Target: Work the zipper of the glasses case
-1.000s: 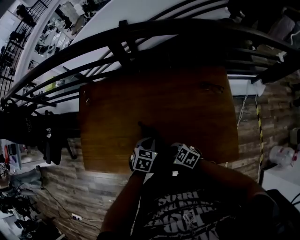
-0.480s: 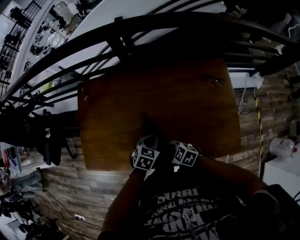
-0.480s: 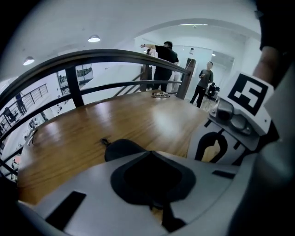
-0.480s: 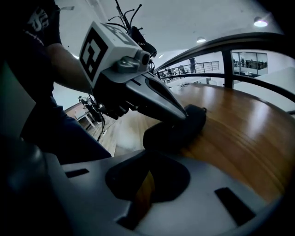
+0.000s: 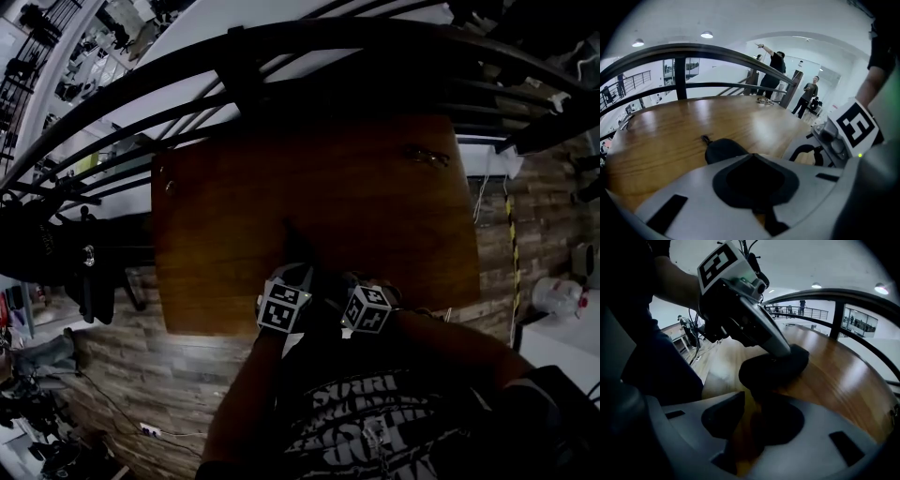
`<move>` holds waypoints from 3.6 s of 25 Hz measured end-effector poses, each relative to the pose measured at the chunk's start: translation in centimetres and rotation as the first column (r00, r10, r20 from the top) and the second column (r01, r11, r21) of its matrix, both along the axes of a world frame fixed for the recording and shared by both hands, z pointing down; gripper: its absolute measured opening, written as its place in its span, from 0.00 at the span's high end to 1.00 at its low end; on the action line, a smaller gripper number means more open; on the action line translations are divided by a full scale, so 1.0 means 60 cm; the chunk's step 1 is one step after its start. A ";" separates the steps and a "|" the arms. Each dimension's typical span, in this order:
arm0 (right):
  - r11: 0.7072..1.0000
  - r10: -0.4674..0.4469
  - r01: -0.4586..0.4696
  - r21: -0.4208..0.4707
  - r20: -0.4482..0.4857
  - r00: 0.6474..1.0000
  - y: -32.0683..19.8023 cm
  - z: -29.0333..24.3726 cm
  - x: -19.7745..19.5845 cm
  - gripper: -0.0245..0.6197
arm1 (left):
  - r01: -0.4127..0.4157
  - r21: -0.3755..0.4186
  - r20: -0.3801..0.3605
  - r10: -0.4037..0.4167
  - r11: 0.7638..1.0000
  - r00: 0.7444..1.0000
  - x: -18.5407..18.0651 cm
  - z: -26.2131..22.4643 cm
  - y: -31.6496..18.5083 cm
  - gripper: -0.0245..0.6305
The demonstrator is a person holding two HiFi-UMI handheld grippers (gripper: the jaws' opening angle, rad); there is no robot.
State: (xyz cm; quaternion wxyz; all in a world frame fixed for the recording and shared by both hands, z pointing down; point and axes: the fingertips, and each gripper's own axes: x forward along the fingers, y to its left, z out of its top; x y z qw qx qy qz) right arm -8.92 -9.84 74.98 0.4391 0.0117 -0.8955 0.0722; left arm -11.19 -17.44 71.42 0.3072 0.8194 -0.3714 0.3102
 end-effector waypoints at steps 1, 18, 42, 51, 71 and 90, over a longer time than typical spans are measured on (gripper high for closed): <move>1.000 0.005 -0.005 0.003 0.001 1.000 0.000 0.002 -0.005 0.81 | -0.005 -0.008 0.004 0.005 1.000 1.000 0.001 0.000 0.000 0.95; 0.990 0.128 -0.124 0.060 -0.063 0.990 -0.062 0.004 0.017 0.97 | -0.011 -0.033 0.001 0.011 0.999 1.000 0.000 -0.002 -0.001 0.96; 0.996 -0.033 0.035 0.081 -0.025 0.999 -0.024 0.007 -0.005 0.94 | 0.002 -0.052 -0.040 -0.004 0.999 0.999 -0.001 -0.003 -0.002 0.95; 0.994 -0.012 0.017 0.108 -0.045 0.999 -0.053 0.009 0.001 0.97 | 0.007 -0.058 -0.043 -0.009 0.998 0.999 -0.001 -0.002 0.000 0.96; 0.967 -0.089 0.109 0.229 -0.096 0.991 -0.179 0.011 -0.045 0.97 | 0.022 -0.044 -0.046 -0.024 0.999 0.999 -0.009 -0.008 0.005 0.96; 0.980 -0.047 0.061 0.192 -0.076 0.996 -0.230 -0.006 -0.060 0.96 | 0.139 0.002 -0.157 -0.137 0.990 0.978 -0.020 -0.014 0.003 0.95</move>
